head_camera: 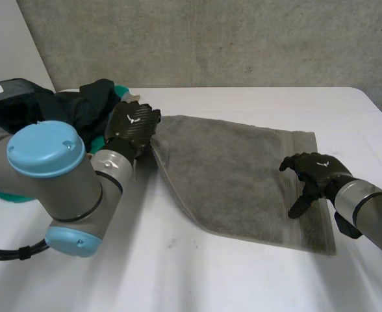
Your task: Fold the laundry.
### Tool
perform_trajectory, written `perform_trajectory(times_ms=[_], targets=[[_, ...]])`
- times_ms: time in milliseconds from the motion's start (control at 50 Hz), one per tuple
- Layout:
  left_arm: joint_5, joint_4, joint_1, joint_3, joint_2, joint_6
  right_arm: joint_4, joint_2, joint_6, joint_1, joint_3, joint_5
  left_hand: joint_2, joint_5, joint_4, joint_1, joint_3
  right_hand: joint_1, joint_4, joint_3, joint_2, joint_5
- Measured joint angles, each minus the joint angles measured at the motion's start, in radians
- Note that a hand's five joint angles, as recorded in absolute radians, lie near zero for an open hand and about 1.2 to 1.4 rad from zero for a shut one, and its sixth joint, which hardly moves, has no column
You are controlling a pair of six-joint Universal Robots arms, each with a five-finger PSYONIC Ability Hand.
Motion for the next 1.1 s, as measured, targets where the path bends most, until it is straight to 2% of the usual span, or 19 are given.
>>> perform_trajectory(times_ms=[120,240,360,520,620,760,800,880,900,920,940,1000,1100], targets=[[0.002,-0.062,0.023,0.077,-0.015,0.000,0.072,-0.006,-0.119,-0.026,0.032,-0.012,0.000,0.000,0.001,0.000,0.002,0.000,0.001,0.000,0.000,0.002],[0.003,-0.147,0.034,0.215,-0.068,-0.001,0.076,-0.045,-0.183,-0.050,0.100,-0.017,0.001,0.000,0.001,0.000,0.002,-0.002,-0.001,-0.001,0.000,-0.001],[0.003,-0.232,0.041,0.383,-0.150,-0.002,0.029,-0.086,-0.078,-0.036,0.156,-0.015,0.001,0.000,0.001,0.000,0.002,-0.030,-0.022,-0.030,-0.023,-0.032],[0.001,-0.267,0.048,0.510,-0.233,-0.004,-0.071,-0.067,0.151,0.079,0.163,0.006,0.001,0.000,0.004,0.000,0.002,-0.050,-0.047,-0.072,-0.072,-0.063],[-0.003,-0.270,0.064,0.539,-0.257,-0.006,-0.156,-0.008,0.199,0.161,0.133,0.075,0.001,0.000,0.004,0.000,0.002,-0.050,-0.047,-0.072,-0.072,-0.062],[-0.008,-0.281,0.085,0.536,-0.256,-0.013,-0.193,0.075,0.159,0.196,0.074,0.198,0.001,0.000,0.004,0.000,0.002,-0.014,-0.003,-0.004,-0.030,0.006],[-0.009,-0.289,0.094,0.531,-0.253,-0.019,-0.195,0.091,0.137,0.193,0.062,0.226,0.001,0.000,0.004,0.000,0.002,0.056,0.074,0.074,0.046,0.069],[-0.009,-0.308,0.109,0.512,-0.246,-0.036,-0.195,0.102,0.097,0.173,0.051,0.248,0.001,0.000,0.004,0.000,0.002,0.308,0.361,0.358,0.346,0.340],[-0.008,-0.313,0.111,0.506,-0.245,-0.040,-0.194,0.101,0.083,0.160,0.049,0.249,0.001,0.000,0.004,0.000,0.002,0.533,0.625,0.620,0.623,0.599],[-0.008,-0.315,0.112,0.502,-0.244,-0.042,-0.194,0.101,0.079,0.156,0.049,0.249,0.001,0.000,0.004,0.000,0.002,0.533,0.625,0.620,0.623,0.599],[-0.008,-0.320,0.114,0.490,-0.239,-0.048,-0.192,0.099,0.059,0.132,0.047,0.248,0.001,0.000,0.004,0.000,0.002,0.615,0.732,0.727,0.721,0.707],[-0.006,-0.327,0.116,0.448,-0.215,-0.060,-0.184,0.091,0.015,0.082,0.045,0.239,0.001,0.000,0.004,0.000,0.002,0.679,0.833,0.827,0.802,0.805],[-0.003,-0.335,0.114,0.348,-0.149,-0.070,-0.153,0.065,-0.090,0.006,0.041,0.202,0.001,0.000,0.004,0.000,0.002,0.679,0.837,0.831,0.802,0.810]])
